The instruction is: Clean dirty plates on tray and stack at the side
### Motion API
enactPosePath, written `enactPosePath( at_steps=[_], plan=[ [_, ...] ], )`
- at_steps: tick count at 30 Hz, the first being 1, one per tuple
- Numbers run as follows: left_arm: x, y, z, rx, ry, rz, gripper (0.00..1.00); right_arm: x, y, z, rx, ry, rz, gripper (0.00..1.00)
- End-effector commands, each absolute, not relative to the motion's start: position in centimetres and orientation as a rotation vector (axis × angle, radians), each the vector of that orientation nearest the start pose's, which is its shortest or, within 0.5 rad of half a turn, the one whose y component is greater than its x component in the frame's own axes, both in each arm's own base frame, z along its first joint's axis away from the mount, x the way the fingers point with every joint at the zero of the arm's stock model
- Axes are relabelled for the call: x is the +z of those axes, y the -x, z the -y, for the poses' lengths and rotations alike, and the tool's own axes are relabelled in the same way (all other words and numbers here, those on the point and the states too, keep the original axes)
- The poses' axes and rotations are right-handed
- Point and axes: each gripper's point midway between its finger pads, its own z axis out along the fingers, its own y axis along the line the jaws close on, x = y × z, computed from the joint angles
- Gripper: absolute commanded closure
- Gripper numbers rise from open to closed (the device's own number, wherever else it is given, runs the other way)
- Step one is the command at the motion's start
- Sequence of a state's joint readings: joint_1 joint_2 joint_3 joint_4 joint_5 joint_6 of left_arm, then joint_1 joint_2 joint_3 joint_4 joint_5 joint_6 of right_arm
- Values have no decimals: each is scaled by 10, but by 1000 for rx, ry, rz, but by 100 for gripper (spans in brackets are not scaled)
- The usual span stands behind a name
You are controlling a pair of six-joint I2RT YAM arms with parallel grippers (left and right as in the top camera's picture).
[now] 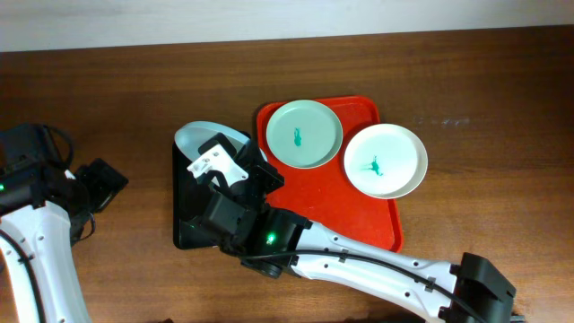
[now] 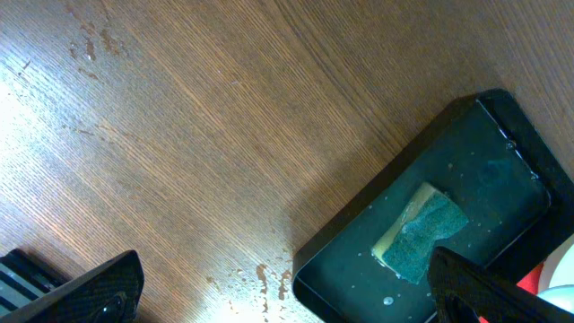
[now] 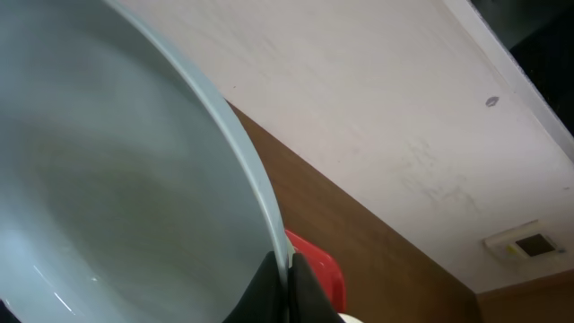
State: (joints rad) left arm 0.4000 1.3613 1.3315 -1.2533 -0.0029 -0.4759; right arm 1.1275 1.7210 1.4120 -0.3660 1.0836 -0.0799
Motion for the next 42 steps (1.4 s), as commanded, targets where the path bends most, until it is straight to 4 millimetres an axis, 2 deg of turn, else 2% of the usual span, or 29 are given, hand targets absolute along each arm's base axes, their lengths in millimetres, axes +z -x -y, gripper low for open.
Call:
enactPosePath(
  at_steps=[1, 13, 15, 17, 19, 20, 22, 24, 26, 27, 29, 31, 32, 34, 35, 36, 37, 39, 41, 42],
  plan=[
    [192, -260, -111, -23, 1224, -2568, 1, 279, -321, -322, -501, 545, -1781, 96],
    [192, -260, -111, -23, 1224, -2568, 1, 279, -322, -321, -499, 540, -1784, 96],
    [192, -260, -111, -23, 1223, -2569, 1, 271, -321, -328, -431, 535, -1811, 96],
    [192, -260, -111, -23, 1224, -2568, 1, 260, -319, -335, -412, 609, -1833, 96],
    [192, -260, -111, -23, 1224, -2568, 1, 266, -327, -318, -501, 528, -1815, 96],
    [192, -260, -111, -23, 1223, -2568, 1, 267, -331, -313, -488, 477, -1823, 96],
    [192, -260, -111, -23, 1224, -2568, 0, 263, -332, -319, -466, 536, -1833, 96],
    [192, -260, -111, -23, 1223, -2569, 1, 280, -338, -303, -571, 445, -1780, 96],
    [192, -260, -111, -23, 1224, -2568, 1, 273, -339, -314, -499, 502, -1802, 96],
    [192, -260, -111, -23, 1223, -2568, 1, 266, -336, -322, -489, 592, -1811, 96],
    [192, -260, -111, -23, 1224, -2568, 1, 271, -338, -312, -533, 530, -1802, 96],
    [192, -260, -111, -23, 1224, -2568, 1, 264, -337, -322, -476, 592, -1821, 96],
    [192, -260, -111, -23, 1224, -2568, 1, 266, -337, -320, -530, 622, -1802, 96],
    [192, -260, -111, -23, 1223, -2568, 1, 279, -341, -300, -594, 459, -1781, 96],
    [192, -260, -111, -23, 1224, -2568, 1, 276, -340, -304, -551, 459, -1794, 96],
    [192, -260, -111, -23, 1224, -2568, 1, 269, -339, -312, -523, 541, -1811, 96],
    [192, -260, -111, -24, 1224, -2568, 1, 271, -339, -306, -581, 538, -1799, 96],
    [192, -260, -111, -24, 1224, -2568, 1, 273, -341, -296, -577, 439, -1806, 96],
    [192, -260, -111, -23, 1224, -2568, 1, 256, -340, -307, -438, 453, -1881, 96],
    [192, -260, -111, -23, 1223, -2568, 1, 239, -336, -314, -345, 492, -1953, 96]
  ],
)
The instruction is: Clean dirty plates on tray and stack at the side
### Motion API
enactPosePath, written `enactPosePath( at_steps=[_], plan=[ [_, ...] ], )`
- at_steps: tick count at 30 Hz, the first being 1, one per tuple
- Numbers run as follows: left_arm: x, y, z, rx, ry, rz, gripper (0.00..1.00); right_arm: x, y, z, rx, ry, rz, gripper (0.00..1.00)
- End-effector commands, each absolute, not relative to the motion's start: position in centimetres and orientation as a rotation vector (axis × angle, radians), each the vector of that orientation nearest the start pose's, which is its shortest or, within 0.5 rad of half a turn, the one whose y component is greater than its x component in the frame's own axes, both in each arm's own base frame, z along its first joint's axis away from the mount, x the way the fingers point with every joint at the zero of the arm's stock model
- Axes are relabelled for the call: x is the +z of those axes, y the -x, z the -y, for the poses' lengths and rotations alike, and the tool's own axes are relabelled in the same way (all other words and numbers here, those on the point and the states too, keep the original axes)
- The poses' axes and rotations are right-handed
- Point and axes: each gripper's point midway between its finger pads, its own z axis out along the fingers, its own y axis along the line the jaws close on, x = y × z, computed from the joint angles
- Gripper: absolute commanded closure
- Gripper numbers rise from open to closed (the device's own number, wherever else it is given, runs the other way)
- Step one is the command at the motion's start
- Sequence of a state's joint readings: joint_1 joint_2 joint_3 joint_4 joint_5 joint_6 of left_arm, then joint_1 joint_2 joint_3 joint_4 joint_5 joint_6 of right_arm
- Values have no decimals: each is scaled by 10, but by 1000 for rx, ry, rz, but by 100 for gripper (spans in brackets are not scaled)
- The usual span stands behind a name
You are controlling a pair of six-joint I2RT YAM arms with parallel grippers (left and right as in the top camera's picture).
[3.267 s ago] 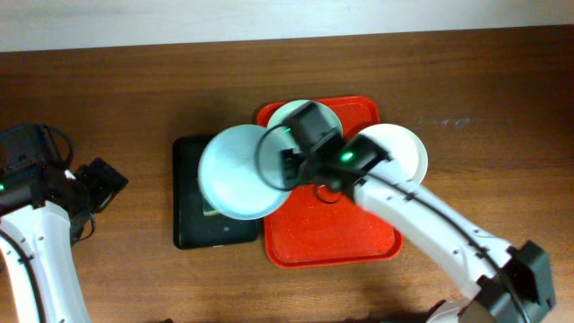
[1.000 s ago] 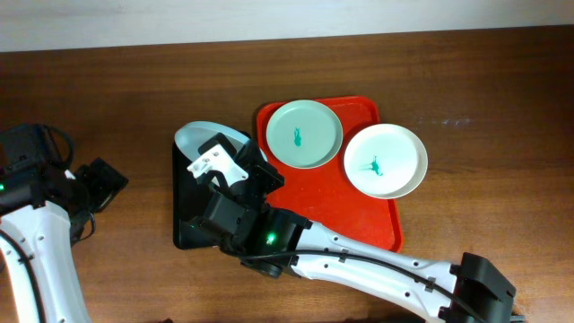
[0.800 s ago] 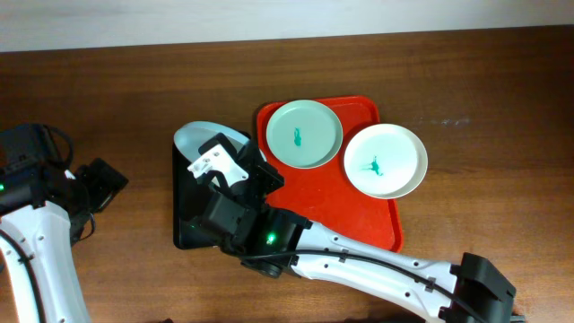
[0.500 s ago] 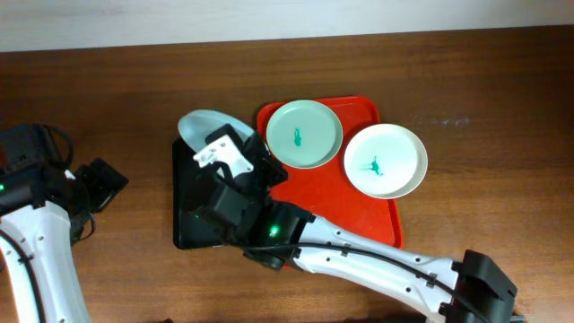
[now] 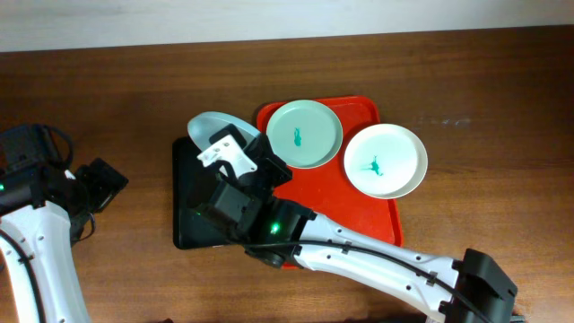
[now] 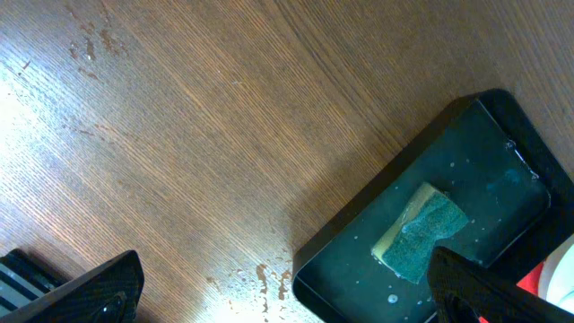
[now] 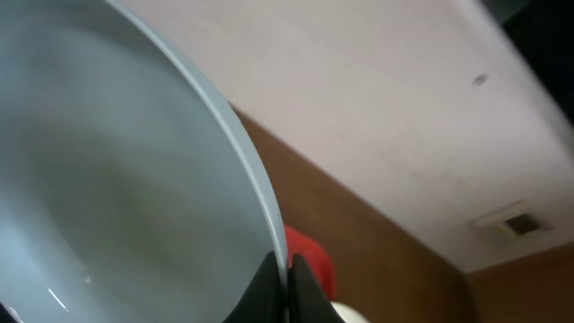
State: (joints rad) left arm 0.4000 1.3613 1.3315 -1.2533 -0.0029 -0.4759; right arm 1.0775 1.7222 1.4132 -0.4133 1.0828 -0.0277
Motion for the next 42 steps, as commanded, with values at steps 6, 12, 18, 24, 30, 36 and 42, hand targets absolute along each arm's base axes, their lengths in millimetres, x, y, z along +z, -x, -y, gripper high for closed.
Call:
enactPosePath(
  at_steps=[6, 12, 18, 24, 30, 36, 42],
  plan=[
    [192, -260, -111, -23, 1223, -2568, 1, 184, -316, -321, 84, 326, -2331, 96],
    [192, -260, -111, -23, 1224, -2568, 1, 254, -311, -281, 476, 161, -2380, 96],
    [192, -260, -111, -23, 1223, -2569, 1, 276, -318, -99, 302, -406, -2432, 96],
    [192, -260, -111, -23, 1224, -2568, 1, 231, -293, 36, 191, -823, -2575, 96],
    [192, -260, -111, -23, 1224, -2568, 1, 167, -262, 143, 190, -1346, -2565, 96],
    [192, -260, -111, -23, 1224, -2568, 1, 105, -229, 201, 213, -1730, -2545, 96],
    [192, -260, -111, -23, 1223, -2569, 1, 67, -226, 196, 246, -1684, -2686, 96]
  ],
)
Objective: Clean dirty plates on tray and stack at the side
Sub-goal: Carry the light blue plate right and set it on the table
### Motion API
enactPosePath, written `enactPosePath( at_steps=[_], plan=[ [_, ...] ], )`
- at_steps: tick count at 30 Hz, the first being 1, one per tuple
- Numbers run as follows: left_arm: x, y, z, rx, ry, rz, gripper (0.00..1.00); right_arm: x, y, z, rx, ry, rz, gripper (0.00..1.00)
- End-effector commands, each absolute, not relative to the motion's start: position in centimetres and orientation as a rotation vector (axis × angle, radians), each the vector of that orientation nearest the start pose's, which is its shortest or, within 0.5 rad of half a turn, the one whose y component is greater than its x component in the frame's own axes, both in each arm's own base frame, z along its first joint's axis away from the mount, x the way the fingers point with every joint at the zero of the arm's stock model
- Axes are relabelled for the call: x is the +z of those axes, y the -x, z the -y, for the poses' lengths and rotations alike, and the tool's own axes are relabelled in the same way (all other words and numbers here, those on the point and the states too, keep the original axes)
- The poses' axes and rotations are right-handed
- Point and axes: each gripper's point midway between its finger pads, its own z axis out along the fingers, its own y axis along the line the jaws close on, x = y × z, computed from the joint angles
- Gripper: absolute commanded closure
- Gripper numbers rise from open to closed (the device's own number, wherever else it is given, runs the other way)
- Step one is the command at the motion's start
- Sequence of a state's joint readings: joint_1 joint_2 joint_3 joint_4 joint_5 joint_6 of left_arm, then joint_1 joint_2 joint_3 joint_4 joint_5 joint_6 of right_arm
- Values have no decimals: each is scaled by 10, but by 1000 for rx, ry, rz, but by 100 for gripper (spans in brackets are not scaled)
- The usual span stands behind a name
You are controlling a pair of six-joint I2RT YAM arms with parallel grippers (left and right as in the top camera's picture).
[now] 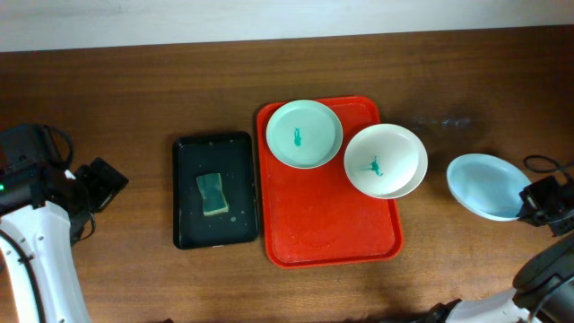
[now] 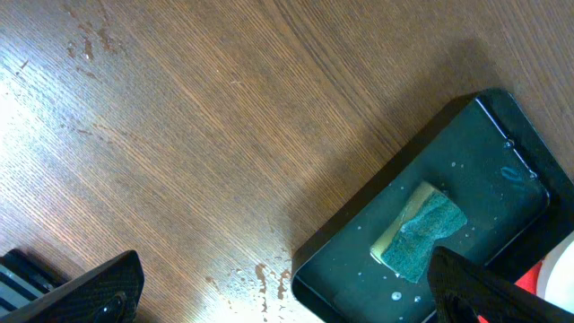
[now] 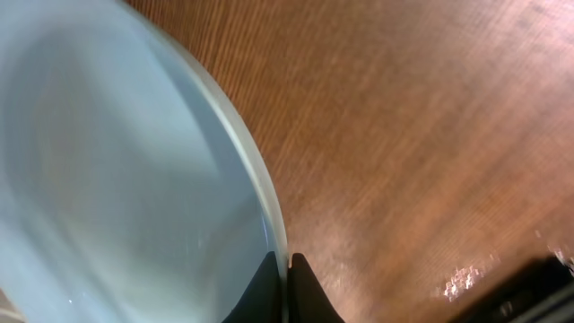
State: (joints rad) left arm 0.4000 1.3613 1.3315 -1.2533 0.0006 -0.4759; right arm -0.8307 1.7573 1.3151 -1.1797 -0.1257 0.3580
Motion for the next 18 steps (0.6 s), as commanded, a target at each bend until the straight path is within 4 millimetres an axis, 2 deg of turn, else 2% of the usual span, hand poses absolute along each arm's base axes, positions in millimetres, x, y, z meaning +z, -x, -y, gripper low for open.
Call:
enactPosePath(
  at_steps=[1, 5, 6, 7, 8, 9, 12, 14, 15, 17, 18],
  plan=[
    [192, -260, -111, -23, 1224, -2568, 1, 62, -227, 192, 231, -1661, -2708, 96],
    [192, -260, -111, -23, 1224, -2568, 1, 34, -224, 175, 54, -1600, -2800, 96],
    [192, -260, -111, -24, 1224, -2568, 1, 32, -226, 172, 41, -1571, -2814, 92],
    [192, -260, -111, -23, 1224, -2568, 1, 33, -228, 170, 39, -1554, -2821, 64],
    [192, -260, -111, -23, 1224, -2568, 0, 37, -232, 168, 43, -1536, -2818, 49],
    [192, -260, -111, -23, 1224, -2568, 1, 42, -236, 166, 57, -1524, -2811, 47],
    [192, -260, -111, -23, 1223, -2568, 1, 75, -249, 158, 120, -1455, -2752, 44],
    [192, -260, -111, -23, 1224, -2568, 1, 105, -258, 145, 157, -1316, -2724, 44],
    [192, -260, -111, -23, 1223, -2568, 1, 130, -268, 128, 199, -1165, -2698, 44],
    [192, -260, -111, -23, 1224, -2568, 1, 160, -277, 99, 241, -940, -2669, 44],
    [192, -260, -111, -24, 1224, -2568, 1, 176, -281, 77, 263, -781, -2660, 44]
  ],
)
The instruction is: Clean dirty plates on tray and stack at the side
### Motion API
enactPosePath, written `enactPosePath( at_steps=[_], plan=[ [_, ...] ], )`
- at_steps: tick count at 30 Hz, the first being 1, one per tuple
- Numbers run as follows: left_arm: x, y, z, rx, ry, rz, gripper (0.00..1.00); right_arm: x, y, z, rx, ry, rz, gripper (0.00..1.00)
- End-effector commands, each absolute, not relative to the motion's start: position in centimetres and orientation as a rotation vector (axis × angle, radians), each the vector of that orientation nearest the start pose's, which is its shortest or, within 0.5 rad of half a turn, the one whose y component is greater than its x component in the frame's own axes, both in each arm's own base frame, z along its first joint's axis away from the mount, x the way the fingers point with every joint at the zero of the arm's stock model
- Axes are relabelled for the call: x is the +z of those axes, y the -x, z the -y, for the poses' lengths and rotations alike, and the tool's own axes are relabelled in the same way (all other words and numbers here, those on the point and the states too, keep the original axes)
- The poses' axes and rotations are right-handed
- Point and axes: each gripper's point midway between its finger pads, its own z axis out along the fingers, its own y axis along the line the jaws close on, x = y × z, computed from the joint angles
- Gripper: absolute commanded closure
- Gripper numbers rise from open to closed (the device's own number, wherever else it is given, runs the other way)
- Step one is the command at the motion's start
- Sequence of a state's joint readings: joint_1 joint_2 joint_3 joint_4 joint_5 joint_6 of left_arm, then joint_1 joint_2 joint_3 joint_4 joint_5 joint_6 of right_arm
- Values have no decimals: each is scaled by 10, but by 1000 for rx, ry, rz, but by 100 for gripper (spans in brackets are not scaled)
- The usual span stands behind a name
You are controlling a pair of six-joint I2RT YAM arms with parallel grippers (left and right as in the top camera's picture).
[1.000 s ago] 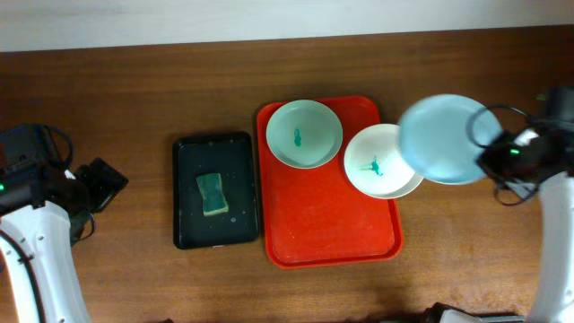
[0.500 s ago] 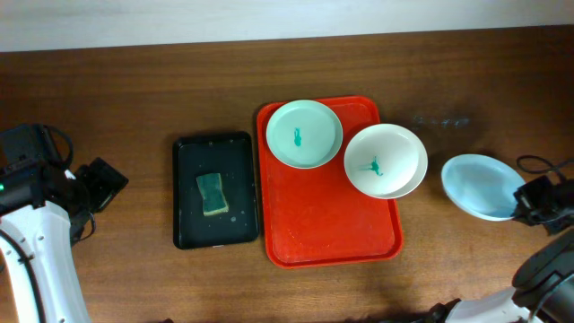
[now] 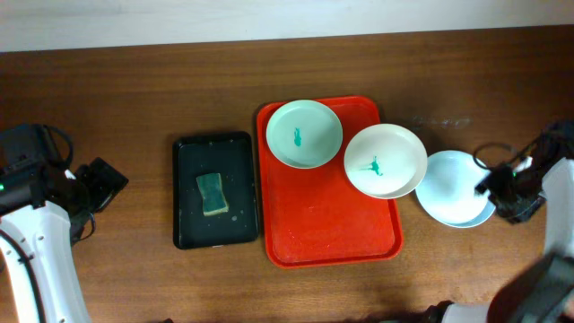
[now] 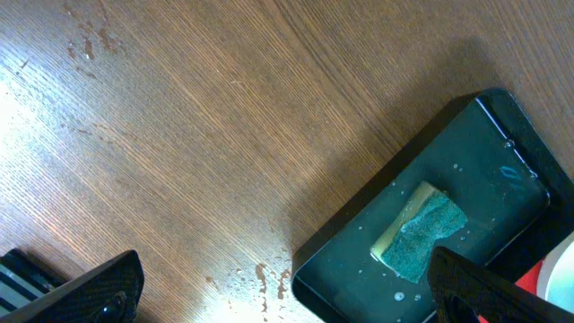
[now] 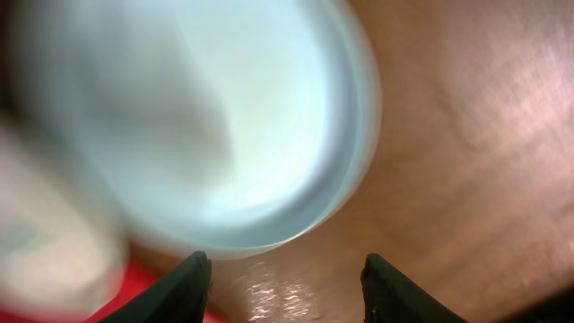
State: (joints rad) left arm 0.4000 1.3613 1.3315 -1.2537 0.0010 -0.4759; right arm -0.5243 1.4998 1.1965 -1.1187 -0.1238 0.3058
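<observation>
Two dirty plates sit on the red tray (image 3: 314, 224). One is a pale green plate (image 3: 304, 134) at the tray's back; the other is a white plate (image 3: 386, 161) overhanging its right edge. Both carry a green smear. A clean pale blue plate (image 3: 456, 200) lies on the table just right of the tray, and it shows blurred in the right wrist view (image 5: 197, 117). My right gripper (image 3: 495, 188) (image 5: 291, 287) stands open and empty at that plate's right rim. My left gripper (image 3: 103, 184) (image 4: 282, 287) is open at the far left, holding nothing.
A black tray (image 3: 184, 224) (image 4: 466, 170) left of the red tray holds a green and yellow sponge (image 3: 213, 194) (image 4: 421, 231). Water drops (image 4: 265, 278) lie on the wood beside it. The right arm's cable (image 3: 489, 152) loops over the table at far right.
My right gripper was shut on the pale blue plate's rim over the far right of the table. Now the plate lies next to the tray and the gripper is open. The left arm has not moved.
My right gripper first held the pale blue plate tilted over the black sponge tray, then a little further back. Later it held the plate over the table's far right. Now the plate rests beside the red tray, let go. The left arm stayed still throughout.
</observation>
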Motion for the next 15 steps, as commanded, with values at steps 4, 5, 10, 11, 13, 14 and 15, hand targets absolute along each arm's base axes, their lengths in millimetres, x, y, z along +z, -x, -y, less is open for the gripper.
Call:
enactPosePath(
  at_steps=[4, 5, 10, 11, 13, 14, 15],
  plan=[
    [192, -260, -111, -23, 1223, -2569, 1, 204, -283, 3, 239, -265, -2669, 41],
    [192, -260, -111, -24, 1223, -2569, 1, 202, -284, -8, 211, -194, -2684, 41],
    [192, -260, -111, -23, 1224, -2568, 1, 175, -330, 1, -87, -191, -2670, 41],
    [192, -260, -111, -23, 1224, -2568, 1, 168, -340, 5, -98, -207, -2665, 41],
    [192, -260, -111, -23, 1223, -2569, 1, 149, -357, 15, -109, -245, -2680, 41],
    [192, -260, -111, -23, 1223, -2569, 1, 134, -364, 23, -121, -275, -2701, 42],
    [192, -260, -111, -23, 1224, -2568, 1, 121, -369, 30, -119, -289, -2724, 42]
  ],
)
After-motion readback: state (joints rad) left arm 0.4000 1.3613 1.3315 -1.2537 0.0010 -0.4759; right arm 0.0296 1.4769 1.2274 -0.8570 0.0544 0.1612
